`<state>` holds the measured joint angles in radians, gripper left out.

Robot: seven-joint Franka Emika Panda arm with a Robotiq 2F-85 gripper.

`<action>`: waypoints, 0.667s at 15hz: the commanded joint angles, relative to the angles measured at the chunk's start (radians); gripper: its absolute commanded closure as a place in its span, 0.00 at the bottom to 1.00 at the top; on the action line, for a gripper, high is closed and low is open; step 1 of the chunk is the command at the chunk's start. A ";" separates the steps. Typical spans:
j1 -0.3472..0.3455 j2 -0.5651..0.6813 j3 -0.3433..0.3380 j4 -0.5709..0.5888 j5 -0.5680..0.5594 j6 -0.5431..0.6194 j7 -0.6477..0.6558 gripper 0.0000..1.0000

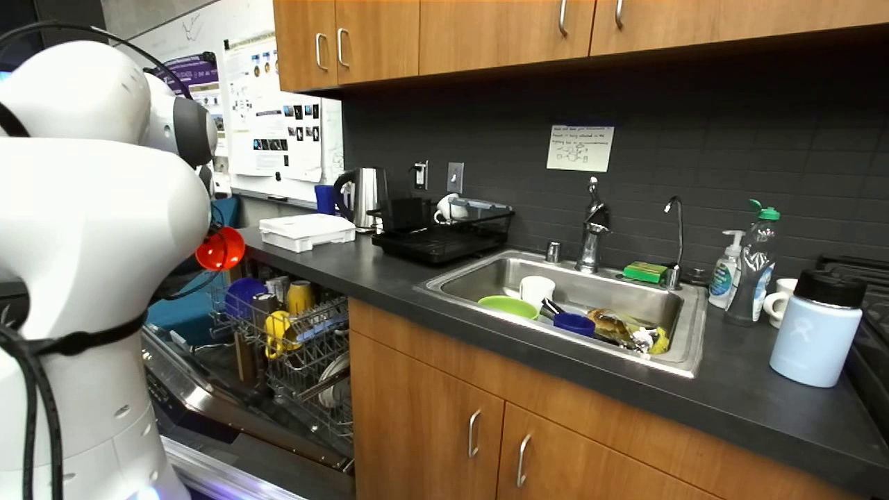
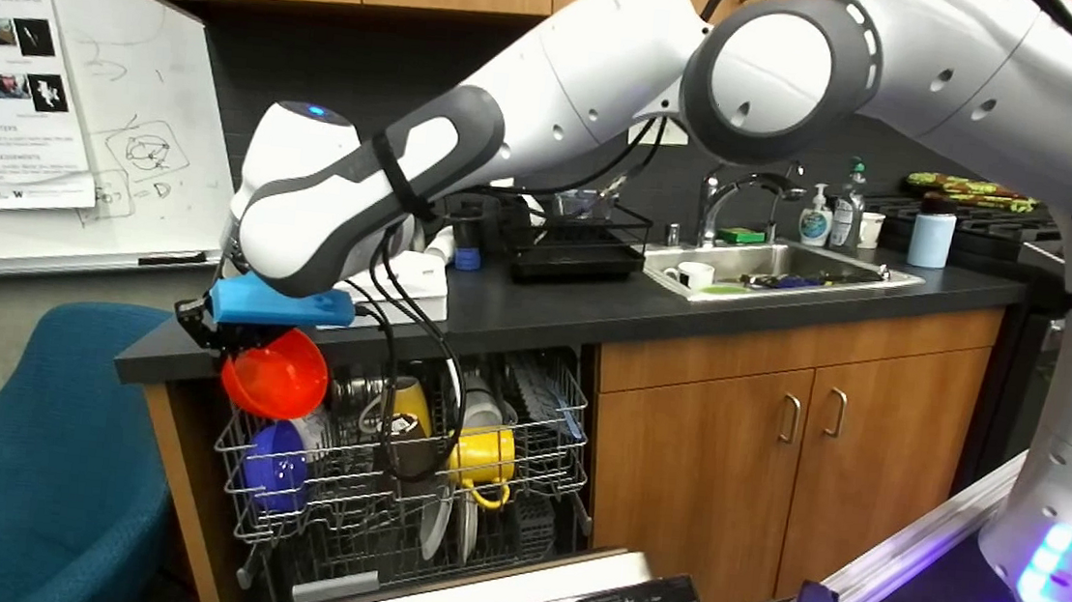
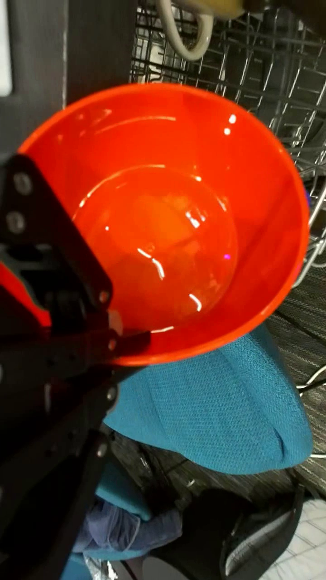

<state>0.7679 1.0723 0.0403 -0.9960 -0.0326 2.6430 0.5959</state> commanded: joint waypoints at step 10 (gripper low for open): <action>-0.162 -0.061 0.211 -0.105 0.113 0.114 -0.132 0.99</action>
<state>0.7011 1.0687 0.1342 -1.0268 0.0177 2.6985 0.5740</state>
